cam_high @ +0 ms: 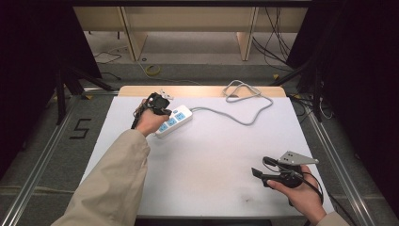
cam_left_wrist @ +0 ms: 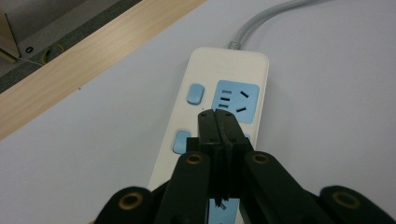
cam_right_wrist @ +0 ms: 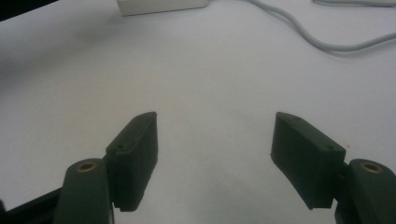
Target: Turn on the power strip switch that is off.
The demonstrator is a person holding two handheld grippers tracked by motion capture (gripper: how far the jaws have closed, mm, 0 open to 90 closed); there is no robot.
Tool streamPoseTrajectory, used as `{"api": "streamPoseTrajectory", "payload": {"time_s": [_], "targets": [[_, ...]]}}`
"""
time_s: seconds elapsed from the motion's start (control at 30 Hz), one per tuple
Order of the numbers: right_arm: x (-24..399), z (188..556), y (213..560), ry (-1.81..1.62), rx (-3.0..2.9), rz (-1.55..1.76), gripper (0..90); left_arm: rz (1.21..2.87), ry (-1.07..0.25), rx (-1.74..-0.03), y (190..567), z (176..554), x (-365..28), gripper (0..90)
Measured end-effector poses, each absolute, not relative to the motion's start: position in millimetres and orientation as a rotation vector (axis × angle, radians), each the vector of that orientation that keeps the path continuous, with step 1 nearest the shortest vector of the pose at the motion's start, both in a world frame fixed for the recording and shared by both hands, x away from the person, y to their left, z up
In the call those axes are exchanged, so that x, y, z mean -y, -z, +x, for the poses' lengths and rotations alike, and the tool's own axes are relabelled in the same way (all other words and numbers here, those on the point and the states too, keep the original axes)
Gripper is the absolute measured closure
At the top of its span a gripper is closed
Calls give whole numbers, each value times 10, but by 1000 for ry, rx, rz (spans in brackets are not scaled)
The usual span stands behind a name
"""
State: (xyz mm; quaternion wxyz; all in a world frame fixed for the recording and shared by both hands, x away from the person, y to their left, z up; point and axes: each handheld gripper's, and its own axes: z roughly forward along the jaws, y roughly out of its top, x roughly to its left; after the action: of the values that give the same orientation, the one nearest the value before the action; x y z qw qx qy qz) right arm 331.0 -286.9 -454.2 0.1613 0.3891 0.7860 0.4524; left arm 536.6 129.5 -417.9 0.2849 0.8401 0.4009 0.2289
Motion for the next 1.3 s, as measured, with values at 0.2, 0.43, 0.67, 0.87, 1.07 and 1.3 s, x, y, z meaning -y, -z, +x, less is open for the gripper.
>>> {"api": "streamPoseTrajectory", "payload": {"time_s": [0.2,0.43,0.67,0.87,1.07,1.3], "targets": [[2871,3308,4542,-1294,-2244,1109,321,2257,-619,-1070,4176,5427,-1252,897],[2874,3306,4541,-1295,-2244,1109,320,2261,-632,-1067,4144,5490,-1212,897],[2878,3303,4541,-1294,-2243,1111,319,2264,-625,-1074,4179,5528,-1195,897],[2876,3305,4541,-1294,-2245,1110,319,2267,-627,-1077,4191,5558,-1204,897],[2879,3303,4543,-1294,-2245,1110,319,2266,-633,-1071,4160,5584,-1173,897],[2885,3298,4542,-1294,-2243,1112,319,2269,-639,-1057,4126,5595,-1119,897]]}}
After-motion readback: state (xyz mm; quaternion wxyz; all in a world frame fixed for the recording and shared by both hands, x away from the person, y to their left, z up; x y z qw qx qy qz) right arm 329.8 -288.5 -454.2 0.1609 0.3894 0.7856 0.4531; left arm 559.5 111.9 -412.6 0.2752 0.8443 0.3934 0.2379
